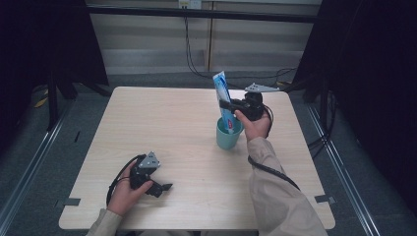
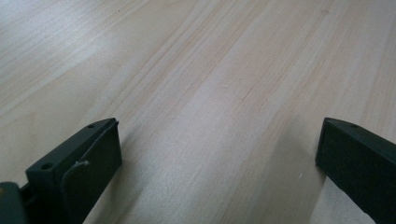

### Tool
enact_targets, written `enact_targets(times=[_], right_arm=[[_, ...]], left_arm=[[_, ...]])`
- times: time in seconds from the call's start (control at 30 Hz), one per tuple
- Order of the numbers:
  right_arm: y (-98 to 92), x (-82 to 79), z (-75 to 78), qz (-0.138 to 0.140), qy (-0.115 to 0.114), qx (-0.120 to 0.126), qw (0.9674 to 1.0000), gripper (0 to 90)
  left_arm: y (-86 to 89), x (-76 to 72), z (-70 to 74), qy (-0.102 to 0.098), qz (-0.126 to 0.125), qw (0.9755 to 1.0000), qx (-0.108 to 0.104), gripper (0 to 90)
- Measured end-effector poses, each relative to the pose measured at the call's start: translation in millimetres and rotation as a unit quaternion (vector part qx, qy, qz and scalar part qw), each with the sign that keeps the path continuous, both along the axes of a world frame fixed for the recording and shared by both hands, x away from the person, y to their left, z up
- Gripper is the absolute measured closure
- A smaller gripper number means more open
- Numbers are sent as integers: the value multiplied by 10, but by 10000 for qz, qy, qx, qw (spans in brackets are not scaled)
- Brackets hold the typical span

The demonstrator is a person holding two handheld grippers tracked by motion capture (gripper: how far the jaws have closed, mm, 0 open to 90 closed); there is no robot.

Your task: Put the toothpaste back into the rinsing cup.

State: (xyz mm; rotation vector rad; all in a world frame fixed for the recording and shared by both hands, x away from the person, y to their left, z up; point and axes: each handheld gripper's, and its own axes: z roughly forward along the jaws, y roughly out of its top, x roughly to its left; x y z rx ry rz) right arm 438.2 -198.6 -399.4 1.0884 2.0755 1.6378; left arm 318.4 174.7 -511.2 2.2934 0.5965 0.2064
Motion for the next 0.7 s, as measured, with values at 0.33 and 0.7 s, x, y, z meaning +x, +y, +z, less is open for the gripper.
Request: enact_targets(times=[0.33,0.7], right_arm=[[-33,-47,-98,-24,5,-47,10000,738],[-65,-94,-230,-60,-39,-62,10000,734]], left_arm=[[0,0,0,1,0,10000,-1,0],[-1,-2,-1,12,7,10000,-10,0]])
